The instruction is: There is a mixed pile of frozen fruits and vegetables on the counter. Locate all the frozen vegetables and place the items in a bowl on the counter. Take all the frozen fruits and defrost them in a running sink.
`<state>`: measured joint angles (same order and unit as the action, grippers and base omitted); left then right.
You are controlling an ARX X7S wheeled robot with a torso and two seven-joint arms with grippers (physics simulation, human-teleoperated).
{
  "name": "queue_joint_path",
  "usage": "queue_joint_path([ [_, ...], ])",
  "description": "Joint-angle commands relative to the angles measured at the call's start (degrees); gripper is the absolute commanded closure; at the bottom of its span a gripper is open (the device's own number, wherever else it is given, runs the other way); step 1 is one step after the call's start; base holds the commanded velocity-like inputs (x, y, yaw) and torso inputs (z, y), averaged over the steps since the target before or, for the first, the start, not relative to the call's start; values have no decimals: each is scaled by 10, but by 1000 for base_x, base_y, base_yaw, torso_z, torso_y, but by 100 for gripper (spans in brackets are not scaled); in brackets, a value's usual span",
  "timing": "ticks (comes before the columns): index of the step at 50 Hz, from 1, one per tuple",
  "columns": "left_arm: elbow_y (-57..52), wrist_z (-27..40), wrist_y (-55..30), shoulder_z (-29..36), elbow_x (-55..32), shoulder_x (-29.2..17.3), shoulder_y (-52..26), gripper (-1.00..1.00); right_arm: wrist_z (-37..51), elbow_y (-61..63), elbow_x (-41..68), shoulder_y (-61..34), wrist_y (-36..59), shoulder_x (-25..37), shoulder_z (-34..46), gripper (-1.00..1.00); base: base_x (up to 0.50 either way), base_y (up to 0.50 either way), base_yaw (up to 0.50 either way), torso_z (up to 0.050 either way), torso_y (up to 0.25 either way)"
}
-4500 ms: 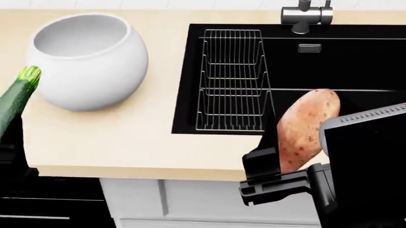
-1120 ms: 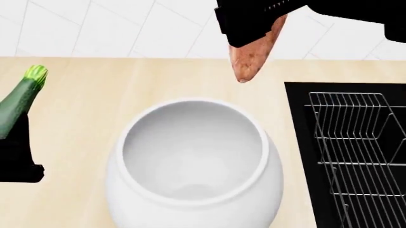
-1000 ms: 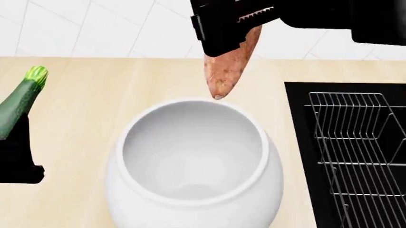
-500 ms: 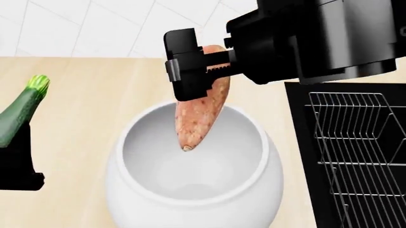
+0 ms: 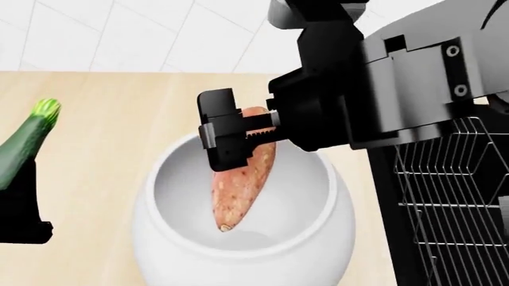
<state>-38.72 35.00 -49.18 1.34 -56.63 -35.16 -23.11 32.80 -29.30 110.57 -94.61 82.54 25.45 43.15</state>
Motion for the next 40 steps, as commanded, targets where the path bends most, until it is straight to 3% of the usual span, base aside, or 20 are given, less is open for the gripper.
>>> queue_joint_path([
  [1,-2,0,9,-8,-1,-6,11,100,-14,10,-11,26,-12,-1,7,100,0,0,0,0,0],
  [12,10,-1,15,6,13,3,2,100,-27,22,-28,32,-16,-2,18,100,0,0,0,0,0],
  [13,11,-1,15,8,16,4,1,100,-33,28,-40,30,-17,-1,20,-100,0,0,0,0,0],
  [30,4,6,8,7,4,0,-4,100,-23,39,-21,9,-33,10,10,-100,0,0,0,0,1],
  [40,8,12,-16,21,-10,-2,-49,100,-12,134,-39,-16,-89,64,-49,-100,0,0,0,1,0],
])
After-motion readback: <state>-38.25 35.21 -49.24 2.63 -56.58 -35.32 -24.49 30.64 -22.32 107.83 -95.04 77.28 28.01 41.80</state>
